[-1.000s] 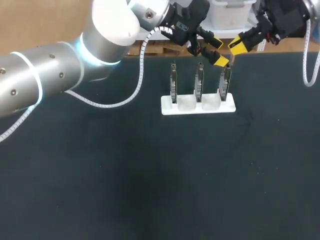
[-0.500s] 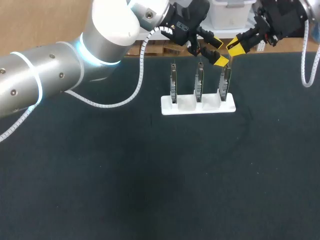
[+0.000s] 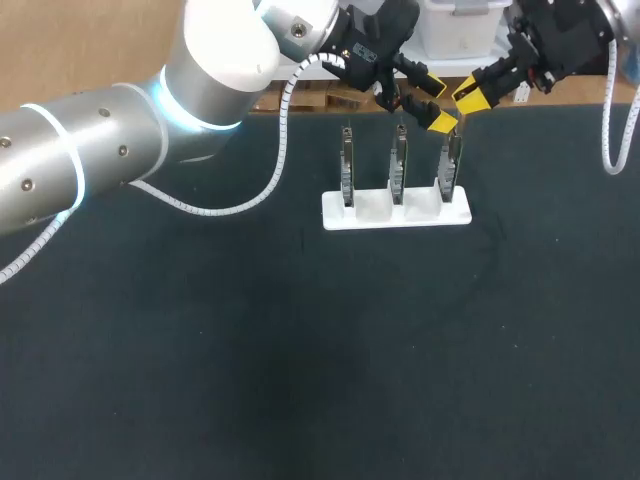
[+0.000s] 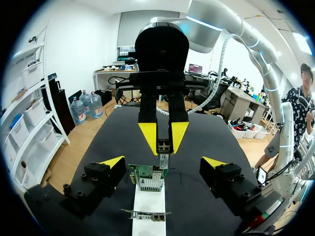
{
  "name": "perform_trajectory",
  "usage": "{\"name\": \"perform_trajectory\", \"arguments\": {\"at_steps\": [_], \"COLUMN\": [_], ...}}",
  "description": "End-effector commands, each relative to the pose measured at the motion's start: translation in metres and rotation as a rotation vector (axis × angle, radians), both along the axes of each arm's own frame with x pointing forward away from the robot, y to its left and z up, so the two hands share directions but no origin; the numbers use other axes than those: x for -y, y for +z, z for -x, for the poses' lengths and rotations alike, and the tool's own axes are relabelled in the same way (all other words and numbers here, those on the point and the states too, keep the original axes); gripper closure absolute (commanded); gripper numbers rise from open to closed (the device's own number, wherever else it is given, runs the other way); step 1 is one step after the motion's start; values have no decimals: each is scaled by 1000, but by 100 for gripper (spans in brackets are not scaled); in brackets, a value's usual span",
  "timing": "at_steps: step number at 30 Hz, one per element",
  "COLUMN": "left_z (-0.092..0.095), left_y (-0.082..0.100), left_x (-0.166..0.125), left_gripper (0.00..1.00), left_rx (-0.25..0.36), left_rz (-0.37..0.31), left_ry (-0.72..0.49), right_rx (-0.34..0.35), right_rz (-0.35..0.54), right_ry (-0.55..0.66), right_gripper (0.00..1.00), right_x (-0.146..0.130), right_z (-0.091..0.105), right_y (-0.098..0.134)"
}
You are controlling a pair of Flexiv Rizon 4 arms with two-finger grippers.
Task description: Pick up the optical module with the left hand, and insert it into the network port with the right hand.
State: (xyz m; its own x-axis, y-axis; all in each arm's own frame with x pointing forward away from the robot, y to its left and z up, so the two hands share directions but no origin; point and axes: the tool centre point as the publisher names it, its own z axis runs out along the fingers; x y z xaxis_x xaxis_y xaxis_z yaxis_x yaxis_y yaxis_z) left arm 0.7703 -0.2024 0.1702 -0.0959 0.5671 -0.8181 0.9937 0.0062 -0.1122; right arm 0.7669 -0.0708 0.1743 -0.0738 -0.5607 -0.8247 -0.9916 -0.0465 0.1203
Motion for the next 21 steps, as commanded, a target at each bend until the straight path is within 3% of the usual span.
{"name": "perform_trajectory", "arguments": {"at_steps": [1, 21], "left_z": [0, 0], "left_y": [0, 0], "left_x": [0, 0], "left_gripper": [0, 0], "left_rx": [1, 1], "left_rz": [0, 0], "left_ry": [1, 1], "right_rx": [-1, 8], "right_rz": [5, 15], "right_ry": [4, 19], "right_gripper": [100, 100], "right_x": [-1, -2], "right_z": [-2, -10], "right_y": [-1, -2]}}
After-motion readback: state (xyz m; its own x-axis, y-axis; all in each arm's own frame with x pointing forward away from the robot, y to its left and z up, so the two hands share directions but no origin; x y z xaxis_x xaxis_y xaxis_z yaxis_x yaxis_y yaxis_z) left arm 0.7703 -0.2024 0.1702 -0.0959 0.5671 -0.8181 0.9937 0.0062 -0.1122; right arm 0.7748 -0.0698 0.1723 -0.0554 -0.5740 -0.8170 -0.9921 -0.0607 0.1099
